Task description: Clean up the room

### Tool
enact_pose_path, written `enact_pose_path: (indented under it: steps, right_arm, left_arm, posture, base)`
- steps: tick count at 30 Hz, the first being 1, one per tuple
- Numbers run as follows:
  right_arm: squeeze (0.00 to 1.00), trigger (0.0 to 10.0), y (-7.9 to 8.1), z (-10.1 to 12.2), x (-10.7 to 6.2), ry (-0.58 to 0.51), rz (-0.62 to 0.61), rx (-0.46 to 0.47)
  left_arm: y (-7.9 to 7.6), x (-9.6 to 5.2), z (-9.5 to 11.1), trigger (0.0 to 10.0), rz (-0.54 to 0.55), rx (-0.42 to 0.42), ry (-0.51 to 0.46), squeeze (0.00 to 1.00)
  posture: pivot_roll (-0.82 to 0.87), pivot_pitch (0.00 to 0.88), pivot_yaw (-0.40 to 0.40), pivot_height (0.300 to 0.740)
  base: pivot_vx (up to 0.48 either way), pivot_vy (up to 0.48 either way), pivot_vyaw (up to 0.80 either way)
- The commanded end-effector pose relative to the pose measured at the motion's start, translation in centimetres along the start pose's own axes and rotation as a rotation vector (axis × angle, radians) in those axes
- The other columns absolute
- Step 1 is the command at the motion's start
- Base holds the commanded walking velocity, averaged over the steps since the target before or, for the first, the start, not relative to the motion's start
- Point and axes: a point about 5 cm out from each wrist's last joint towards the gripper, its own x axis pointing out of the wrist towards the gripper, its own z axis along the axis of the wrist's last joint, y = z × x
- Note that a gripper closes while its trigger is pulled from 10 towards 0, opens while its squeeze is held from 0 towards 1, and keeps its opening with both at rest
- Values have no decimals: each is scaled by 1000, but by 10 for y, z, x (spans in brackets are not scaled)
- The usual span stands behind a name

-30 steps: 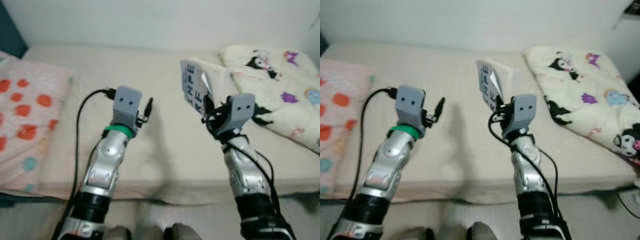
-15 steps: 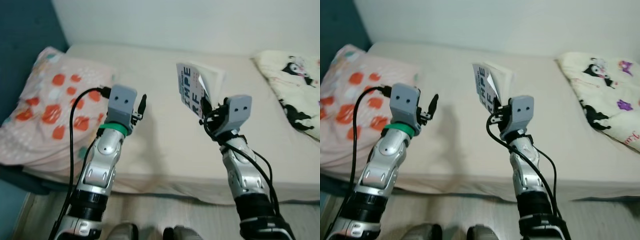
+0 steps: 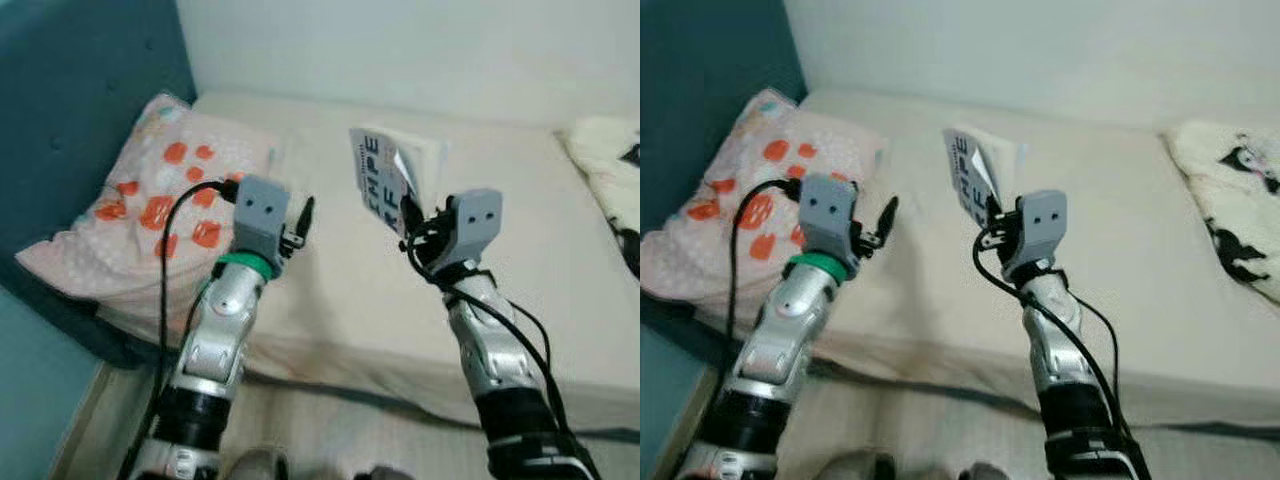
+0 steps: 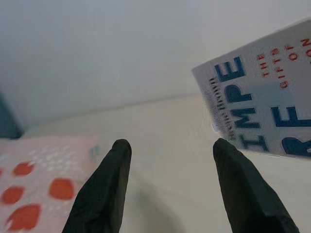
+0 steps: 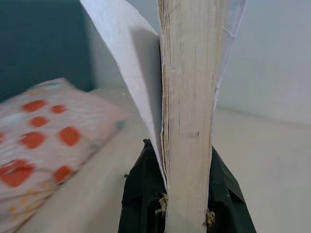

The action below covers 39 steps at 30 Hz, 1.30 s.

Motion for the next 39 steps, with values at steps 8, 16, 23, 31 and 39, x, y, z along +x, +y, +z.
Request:
enact_pose_path:
  steps: [8, 16, 23, 31, 39]
  right_arm:
    - [0, 10000, 5, 4, 1, -32, 10, 10]
    - [0, 10000, 6, 3, 1, -32, 19, 8]
    - [0, 10000, 6, 3, 0, -29, 21, 9]
    - [0, 10000, 6, 3, 0, -29, 22, 8]
    - [0, 10000, 6, 3, 0, -26, 23, 7]
  left_arm:
    - [6, -2, -7, 10000, 17, 13, 28, 0]
    - [6, -2, -6, 10000, 13, 5, 24, 0]
    - [5, -2, -6, 10000, 11, 9, 24, 0]
    - [6, -2, -6, 10000, 18, 27, 17, 0]
    - [7, -2, -8, 10000, 26, 35, 27, 0]
  posture:
    - [7, 5, 10, 740]
    - [6, 8, 10, 740]
    - [6, 9, 9, 740]
    - [6, 10, 8, 740]
    - [4, 11, 8, 740]
  base:
    - [0, 0, 0]
    - [0, 0, 0]
    - [0, 0, 0]
    - [0, -213, 0]
    - [0, -449, 0]
